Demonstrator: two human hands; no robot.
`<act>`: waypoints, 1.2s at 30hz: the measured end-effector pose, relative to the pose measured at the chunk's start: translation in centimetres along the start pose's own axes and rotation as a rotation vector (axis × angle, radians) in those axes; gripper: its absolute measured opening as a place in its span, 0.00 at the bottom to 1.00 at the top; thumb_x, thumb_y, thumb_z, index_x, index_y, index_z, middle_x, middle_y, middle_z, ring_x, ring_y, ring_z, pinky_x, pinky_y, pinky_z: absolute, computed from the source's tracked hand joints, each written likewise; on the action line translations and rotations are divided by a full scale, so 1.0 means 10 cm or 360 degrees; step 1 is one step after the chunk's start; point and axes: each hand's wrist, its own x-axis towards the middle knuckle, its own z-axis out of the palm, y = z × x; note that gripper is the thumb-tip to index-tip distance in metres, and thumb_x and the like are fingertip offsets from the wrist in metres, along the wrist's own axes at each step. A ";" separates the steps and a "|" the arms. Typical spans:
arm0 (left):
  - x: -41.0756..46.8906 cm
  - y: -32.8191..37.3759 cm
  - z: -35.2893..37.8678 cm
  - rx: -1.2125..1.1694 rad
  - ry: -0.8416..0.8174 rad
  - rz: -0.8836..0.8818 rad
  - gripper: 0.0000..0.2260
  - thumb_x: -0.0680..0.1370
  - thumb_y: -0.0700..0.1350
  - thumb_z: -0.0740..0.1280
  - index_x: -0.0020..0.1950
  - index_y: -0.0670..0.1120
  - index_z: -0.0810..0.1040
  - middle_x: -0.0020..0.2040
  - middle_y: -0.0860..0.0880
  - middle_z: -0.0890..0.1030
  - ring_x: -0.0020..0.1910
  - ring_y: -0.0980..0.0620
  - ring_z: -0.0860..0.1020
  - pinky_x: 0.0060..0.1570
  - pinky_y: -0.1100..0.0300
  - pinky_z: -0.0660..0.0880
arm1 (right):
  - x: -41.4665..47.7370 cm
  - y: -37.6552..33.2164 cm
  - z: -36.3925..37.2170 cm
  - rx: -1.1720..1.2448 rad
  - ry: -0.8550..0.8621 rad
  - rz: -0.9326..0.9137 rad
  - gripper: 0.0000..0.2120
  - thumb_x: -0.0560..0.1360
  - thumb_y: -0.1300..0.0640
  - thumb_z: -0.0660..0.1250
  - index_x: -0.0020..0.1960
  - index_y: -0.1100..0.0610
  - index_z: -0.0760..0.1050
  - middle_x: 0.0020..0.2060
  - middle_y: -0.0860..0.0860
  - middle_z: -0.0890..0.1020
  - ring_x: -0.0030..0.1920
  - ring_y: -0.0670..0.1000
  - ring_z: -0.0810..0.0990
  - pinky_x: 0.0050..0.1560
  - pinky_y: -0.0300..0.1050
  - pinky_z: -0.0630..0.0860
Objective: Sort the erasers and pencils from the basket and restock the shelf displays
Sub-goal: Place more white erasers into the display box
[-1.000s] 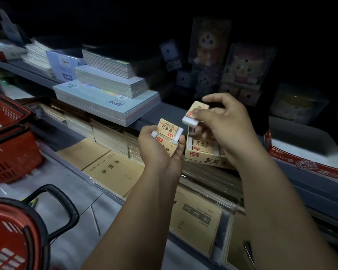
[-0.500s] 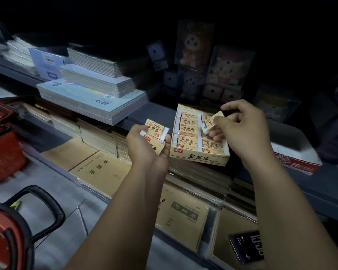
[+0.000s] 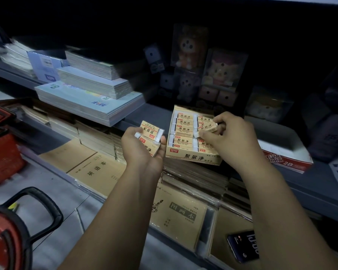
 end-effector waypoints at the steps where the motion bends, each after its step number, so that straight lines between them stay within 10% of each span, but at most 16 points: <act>1: 0.00 0.00 0.00 0.0002 -0.0002 0.0002 0.09 0.78 0.44 0.66 0.55 0.42 0.78 0.53 0.40 0.82 0.45 0.44 0.81 0.52 0.53 0.82 | 0.01 0.01 0.00 -0.0036 -0.0013 -0.0012 0.18 0.74 0.48 0.75 0.61 0.52 0.77 0.48 0.49 0.81 0.47 0.46 0.80 0.35 0.35 0.68; 14: -0.03 -0.02 0.01 0.0017 -0.0025 -0.0010 0.08 0.78 0.45 0.66 0.54 0.42 0.78 0.50 0.41 0.83 0.50 0.42 0.82 0.55 0.51 0.81 | 0.00 0.07 0.03 -0.0034 0.0037 0.0054 0.05 0.73 0.56 0.76 0.47 0.51 0.81 0.51 0.50 0.76 0.47 0.45 0.74 0.37 0.28 0.63; 23: -0.02 -0.02 -0.01 0.0026 -0.0038 -0.0001 0.08 0.78 0.45 0.66 0.54 0.43 0.78 0.52 0.41 0.83 0.51 0.42 0.83 0.58 0.49 0.81 | 0.00 0.01 0.05 0.0013 -0.0038 0.0048 0.01 0.74 0.56 0.75 0.45 0.52 0.83 0.42 0.45 0.79 0.41 0.44 0.78 0.35 0.37 0.72; 29: 0.03 0.02 -0.04 0.0046 -0.0034 -0.0016 0.14 0.77 0.45 0.65 0.60 0.42 0.79 0.55 0.41 0.83 0.47 0.44 0.81 0.41 0.57 0.81 | 0.01 -0.16 0.20 -0.0064 0.0109 -0.0070 0.02 0.73 0.51 0.72 0.45 0.47 0.82 0.44 0.45 0.78 0.54 0.53 0.76 0.56 0.57 0.77; 36: 0.06 0.05 -0.06 0.0048 -0.0089 -0.0001 0.14 0.76 0.45 0.65 0.59 0.41 0.79 0.51 0.41 0.83 0.44 0.45 0.81 0.35 0.59 0.78 | -0.04 -0.52 0.45 0.0276 -0.0022 -0.0317 0.07 0.76 0.53 0.72 0.53 0.50 0.82 0.44 0.44 0.78 0.45 0.44 0.78 0.45 0.41 0.77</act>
